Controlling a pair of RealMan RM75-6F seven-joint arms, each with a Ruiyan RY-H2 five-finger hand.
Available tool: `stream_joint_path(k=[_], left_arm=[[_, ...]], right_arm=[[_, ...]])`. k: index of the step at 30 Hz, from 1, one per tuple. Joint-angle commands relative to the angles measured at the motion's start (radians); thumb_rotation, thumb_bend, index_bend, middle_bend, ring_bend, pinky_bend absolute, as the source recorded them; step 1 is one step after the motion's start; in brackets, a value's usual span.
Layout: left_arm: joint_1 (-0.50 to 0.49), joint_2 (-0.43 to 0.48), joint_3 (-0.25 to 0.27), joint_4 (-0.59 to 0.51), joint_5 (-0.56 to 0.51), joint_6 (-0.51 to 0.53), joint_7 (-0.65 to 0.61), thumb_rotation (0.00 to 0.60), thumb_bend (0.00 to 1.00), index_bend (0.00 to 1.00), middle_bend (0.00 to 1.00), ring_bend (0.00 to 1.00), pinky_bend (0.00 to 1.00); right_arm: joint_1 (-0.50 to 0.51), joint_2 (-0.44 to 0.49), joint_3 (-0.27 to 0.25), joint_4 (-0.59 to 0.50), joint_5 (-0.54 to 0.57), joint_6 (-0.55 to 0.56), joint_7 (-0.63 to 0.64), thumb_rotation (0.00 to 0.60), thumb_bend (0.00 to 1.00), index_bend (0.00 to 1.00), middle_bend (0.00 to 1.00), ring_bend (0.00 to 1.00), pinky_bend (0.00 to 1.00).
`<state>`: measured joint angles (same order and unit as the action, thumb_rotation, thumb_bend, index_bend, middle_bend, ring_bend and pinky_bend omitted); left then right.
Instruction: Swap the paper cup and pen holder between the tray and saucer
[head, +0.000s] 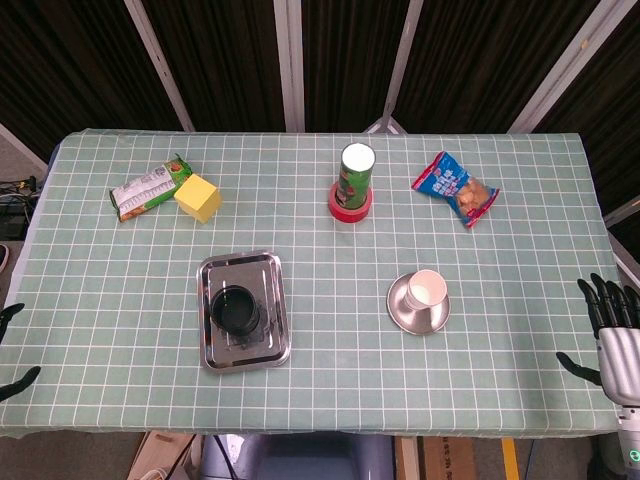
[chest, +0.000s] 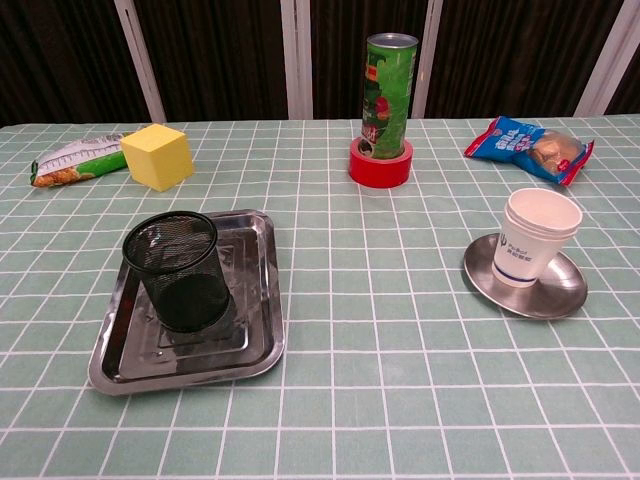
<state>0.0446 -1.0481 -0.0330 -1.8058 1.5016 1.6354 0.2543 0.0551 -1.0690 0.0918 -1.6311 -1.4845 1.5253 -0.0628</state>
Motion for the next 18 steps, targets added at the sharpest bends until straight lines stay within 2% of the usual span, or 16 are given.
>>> stream_joint_path(k=[1,8,15,18], left_arm=[[-0.005,-0.001,-0.007,0.006,-0.008,-0.007,-0.007,0.6,0.06,0.19,0.0,0.0,0.07],[-0.003,0.007,0.0,0.003,0.008,-0.006,-0.028,0.6,0.06,0.19,0.0,0.0,0.07],[0.004,-0.006,-0.019,0.05,0.05,0.056,-0.069,0.6,0.06,0.19,0.0,0.0,0.07],[0.009,-0.007,-0.02,0.055,0.045,0.062,-0.075,0.6,0.06,0.19,0.0,0.0,0.07]], right_arm=[[0.002,-0.008,0.001,-0.001,0.008,-0.006,-0.017,0.6,0.0,0.0,0.03,0.0,0.0],[-0.001,-0.011,-0.01,-0.046,0.016,-0.019,-0.057,0.6,0.0,0.0,0.03,0.0,0.0],[0.012,-0.007,-0.027,-0.062,-0.007,-0.052,-0.019,0.6,0.0,0.0,0.03,0.0,0.0],[0.02,0.016,-0.05,-0.08,-0.014,-0.098,0.019,0.6,0.0,0.0,0.03,0.0,0.0]])
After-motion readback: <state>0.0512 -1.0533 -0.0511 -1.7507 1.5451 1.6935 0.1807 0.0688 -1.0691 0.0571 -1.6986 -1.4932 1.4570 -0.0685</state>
